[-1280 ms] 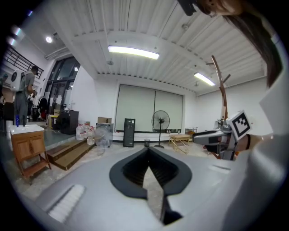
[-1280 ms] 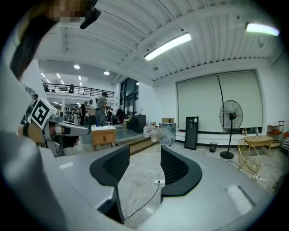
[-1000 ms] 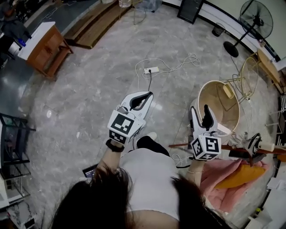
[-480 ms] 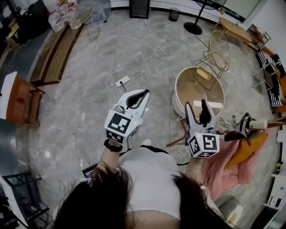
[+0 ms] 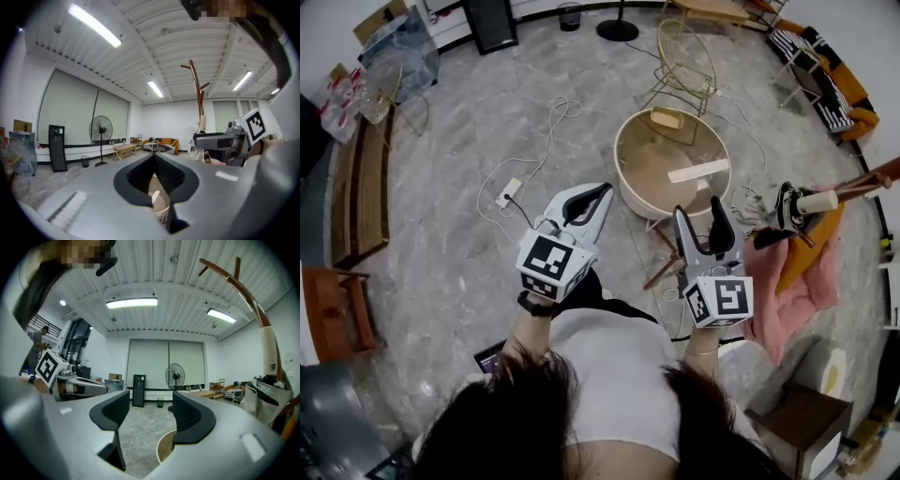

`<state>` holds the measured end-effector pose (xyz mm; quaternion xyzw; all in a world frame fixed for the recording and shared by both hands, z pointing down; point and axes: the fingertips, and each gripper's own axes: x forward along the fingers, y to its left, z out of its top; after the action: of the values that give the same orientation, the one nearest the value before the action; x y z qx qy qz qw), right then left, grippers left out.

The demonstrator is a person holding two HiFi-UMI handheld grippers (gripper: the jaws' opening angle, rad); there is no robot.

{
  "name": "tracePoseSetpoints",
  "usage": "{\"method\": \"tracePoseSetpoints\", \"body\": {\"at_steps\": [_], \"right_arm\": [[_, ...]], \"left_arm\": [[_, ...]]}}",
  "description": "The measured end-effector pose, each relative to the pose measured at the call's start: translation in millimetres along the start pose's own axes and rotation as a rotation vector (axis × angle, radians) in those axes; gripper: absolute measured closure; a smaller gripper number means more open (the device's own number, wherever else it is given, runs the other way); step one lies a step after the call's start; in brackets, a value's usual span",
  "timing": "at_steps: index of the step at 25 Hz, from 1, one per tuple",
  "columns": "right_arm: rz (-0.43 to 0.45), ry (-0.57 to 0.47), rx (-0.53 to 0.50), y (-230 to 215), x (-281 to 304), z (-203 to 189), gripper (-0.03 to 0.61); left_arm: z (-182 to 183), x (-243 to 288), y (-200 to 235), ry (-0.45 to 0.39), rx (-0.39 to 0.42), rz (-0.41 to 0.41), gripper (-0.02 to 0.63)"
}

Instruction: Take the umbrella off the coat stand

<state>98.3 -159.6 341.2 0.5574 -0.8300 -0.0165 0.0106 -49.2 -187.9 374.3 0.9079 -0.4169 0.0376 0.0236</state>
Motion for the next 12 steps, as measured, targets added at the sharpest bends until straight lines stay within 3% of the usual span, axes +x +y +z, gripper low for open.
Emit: {"method": "tracePoseSetpoints", "body": {"at_steps": [12], "right_arm": [[-0.482,-0.004,-0.010,-72.8,-3.3,4.8,0.319]], "left_arm": [[17.7,121.0,-11.1,0.007,0.052,-0.467,0.555]]}}
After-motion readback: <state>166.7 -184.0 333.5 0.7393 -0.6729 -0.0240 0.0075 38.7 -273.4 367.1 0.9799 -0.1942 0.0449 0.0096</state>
